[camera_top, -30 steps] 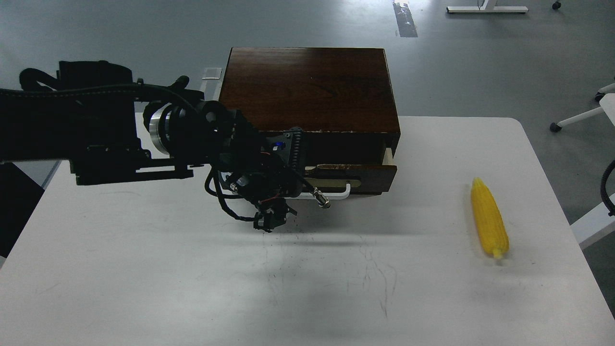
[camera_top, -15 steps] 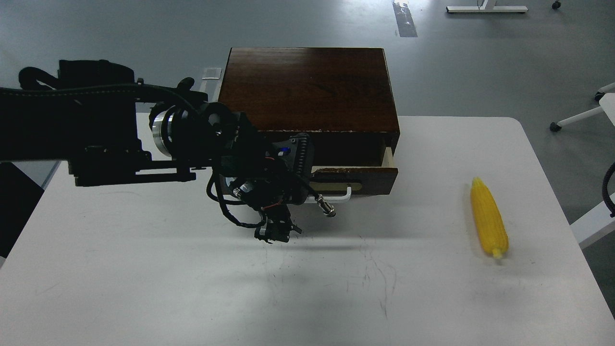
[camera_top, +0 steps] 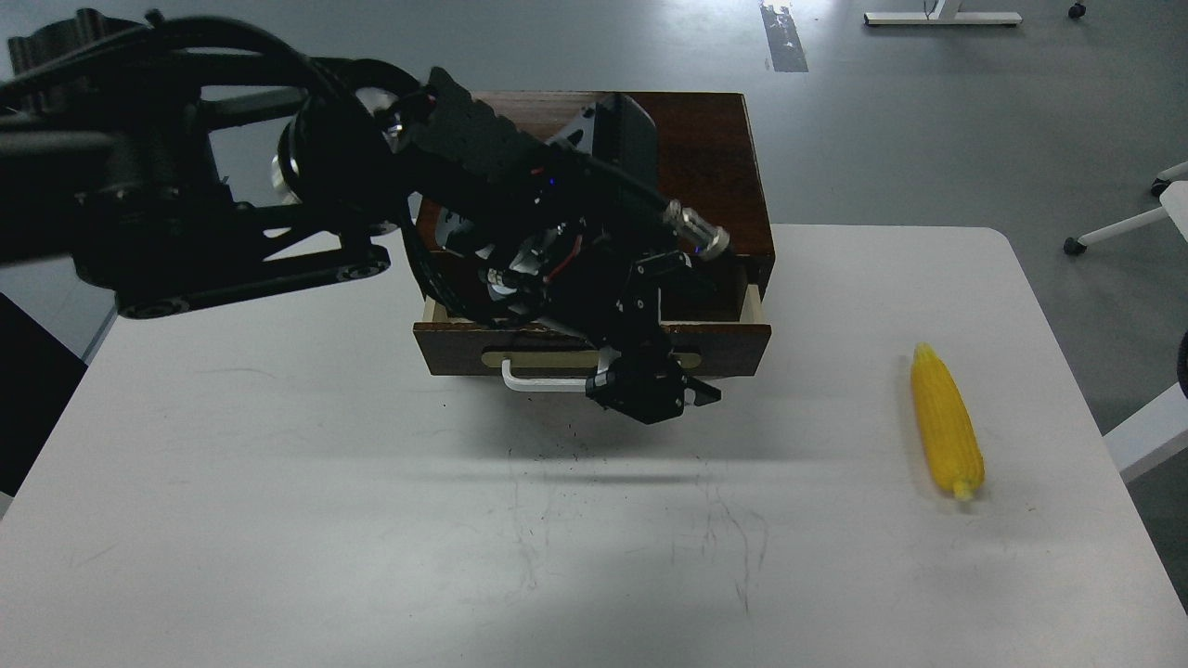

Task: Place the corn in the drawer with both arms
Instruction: 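Release the handle and lift the left arm away from the box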

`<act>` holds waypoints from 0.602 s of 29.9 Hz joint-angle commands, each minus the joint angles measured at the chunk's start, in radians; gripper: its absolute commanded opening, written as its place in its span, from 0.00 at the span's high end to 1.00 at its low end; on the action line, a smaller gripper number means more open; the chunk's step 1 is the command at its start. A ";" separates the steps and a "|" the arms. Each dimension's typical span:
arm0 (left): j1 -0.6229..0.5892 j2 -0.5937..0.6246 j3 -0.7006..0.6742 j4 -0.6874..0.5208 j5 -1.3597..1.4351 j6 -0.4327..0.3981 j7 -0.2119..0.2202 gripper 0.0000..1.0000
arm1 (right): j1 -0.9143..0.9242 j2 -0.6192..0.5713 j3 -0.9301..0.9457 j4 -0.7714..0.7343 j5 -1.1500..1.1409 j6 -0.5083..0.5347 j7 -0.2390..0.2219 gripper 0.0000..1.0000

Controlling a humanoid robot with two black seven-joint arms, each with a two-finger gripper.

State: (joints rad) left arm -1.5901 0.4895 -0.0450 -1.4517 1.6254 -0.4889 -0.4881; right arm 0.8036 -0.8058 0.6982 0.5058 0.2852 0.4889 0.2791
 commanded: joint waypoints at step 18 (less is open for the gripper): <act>0.441 0.093 -0.476 0.563 -1.505 0.000 -0.001 0.02 | 0.158 -0.262 -0.207 0.431 -0.792 0.000 -0.023 0.00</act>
State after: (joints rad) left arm -1.2210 0.5816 -0.4708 -0.9812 0.2796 -0.4883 -0.4886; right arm 0.9540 -1.0241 0.5066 0.8497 -0.3234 0.4892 0.2689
